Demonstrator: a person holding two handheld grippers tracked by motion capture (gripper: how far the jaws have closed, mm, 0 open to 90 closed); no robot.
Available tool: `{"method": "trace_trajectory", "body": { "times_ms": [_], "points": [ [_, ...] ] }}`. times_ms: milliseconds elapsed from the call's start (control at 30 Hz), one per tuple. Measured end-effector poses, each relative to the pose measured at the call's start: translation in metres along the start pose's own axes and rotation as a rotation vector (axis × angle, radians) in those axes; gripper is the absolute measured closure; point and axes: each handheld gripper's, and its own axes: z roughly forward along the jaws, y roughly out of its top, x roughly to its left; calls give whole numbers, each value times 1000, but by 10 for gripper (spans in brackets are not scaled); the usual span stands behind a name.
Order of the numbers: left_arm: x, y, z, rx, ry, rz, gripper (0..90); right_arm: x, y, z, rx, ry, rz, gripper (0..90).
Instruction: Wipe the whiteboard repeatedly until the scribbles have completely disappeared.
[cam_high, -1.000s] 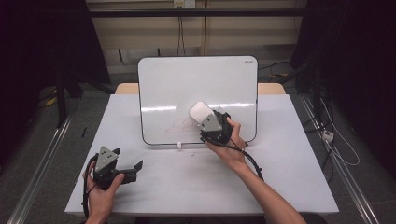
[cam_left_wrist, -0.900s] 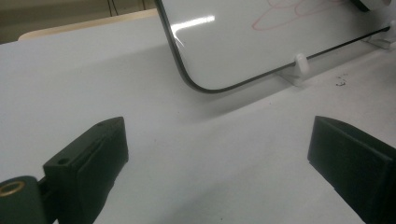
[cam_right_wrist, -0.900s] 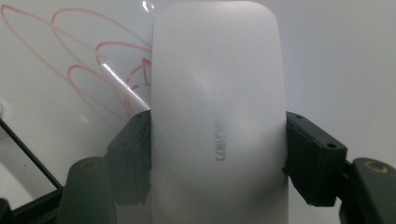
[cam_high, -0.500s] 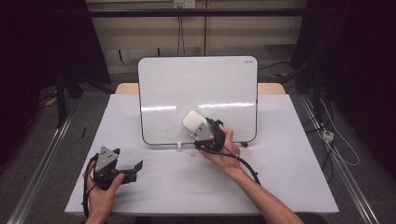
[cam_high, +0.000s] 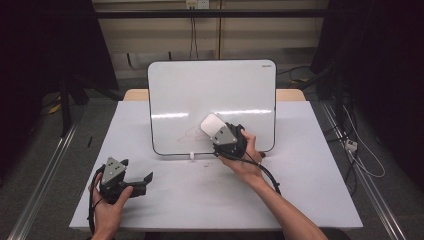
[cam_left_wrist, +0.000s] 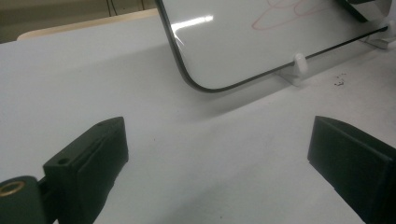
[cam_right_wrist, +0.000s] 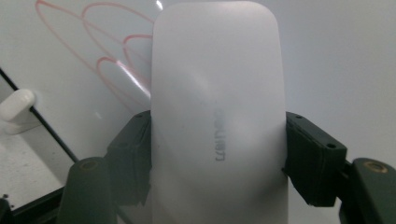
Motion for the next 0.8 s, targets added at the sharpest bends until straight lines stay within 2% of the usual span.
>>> {"method": "trace_trajectory", "body": {
  "times_ms": [67,233,467,533,667,800],
  "points": [
    [1,0,-1,0,5,2,49,-5,0,0,-1,9,17,316],
    [2,0,-1,0,6,2,49,-15,-2,-1,-12,-15,53,316],
    [2,0,-1,-3,7,0,49,-27,-1,-1,-11,-31,75,316],
    [2,0,-1,-4,8,-1,49,-28,0,-1,-9,-42,66,316],
    [2,0,-1,-1,9,1,49,-37,4,0,-14,-60,94,316],
    [2,0,-1,-1,9,-1,49,-32,4,0,-10,-89,79,316]
  ]
}}
